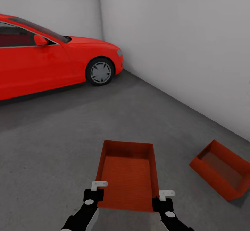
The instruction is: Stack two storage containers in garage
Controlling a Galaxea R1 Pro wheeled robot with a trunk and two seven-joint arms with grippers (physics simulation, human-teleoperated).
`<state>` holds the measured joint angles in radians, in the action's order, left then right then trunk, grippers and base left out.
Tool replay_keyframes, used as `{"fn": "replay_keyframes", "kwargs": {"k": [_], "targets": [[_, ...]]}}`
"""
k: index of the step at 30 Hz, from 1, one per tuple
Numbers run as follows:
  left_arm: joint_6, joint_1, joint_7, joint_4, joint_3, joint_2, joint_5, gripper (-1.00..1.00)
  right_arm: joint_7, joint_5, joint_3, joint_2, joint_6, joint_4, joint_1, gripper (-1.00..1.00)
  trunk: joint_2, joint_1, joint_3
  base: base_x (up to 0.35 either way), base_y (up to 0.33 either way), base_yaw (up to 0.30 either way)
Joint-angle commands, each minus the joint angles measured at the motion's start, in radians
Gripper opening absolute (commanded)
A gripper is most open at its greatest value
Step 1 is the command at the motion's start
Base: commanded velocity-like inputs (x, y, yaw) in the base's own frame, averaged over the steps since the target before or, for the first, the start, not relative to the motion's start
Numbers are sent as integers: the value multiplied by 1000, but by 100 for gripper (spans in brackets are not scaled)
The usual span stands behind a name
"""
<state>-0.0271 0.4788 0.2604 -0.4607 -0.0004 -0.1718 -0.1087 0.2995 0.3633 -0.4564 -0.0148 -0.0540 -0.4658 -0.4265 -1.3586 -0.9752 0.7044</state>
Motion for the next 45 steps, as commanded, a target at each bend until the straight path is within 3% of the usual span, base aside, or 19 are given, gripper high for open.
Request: {"fn": "replay_keyframes", "kwargs": {"k": [1, 45], "targets": [[-4, 1, -32, 2, 8, 0, 4, -100, 16, -3, -10, 18, -7, 88, -1, -100, 0, 0, 1, 6, 0, -225], [-4, 1, -32, 2, 7, -1, 4, -100, 16, -3, -10, 18, -7, 88, 0, -100, 0, 0, 1, 0, 0, -195]]}}
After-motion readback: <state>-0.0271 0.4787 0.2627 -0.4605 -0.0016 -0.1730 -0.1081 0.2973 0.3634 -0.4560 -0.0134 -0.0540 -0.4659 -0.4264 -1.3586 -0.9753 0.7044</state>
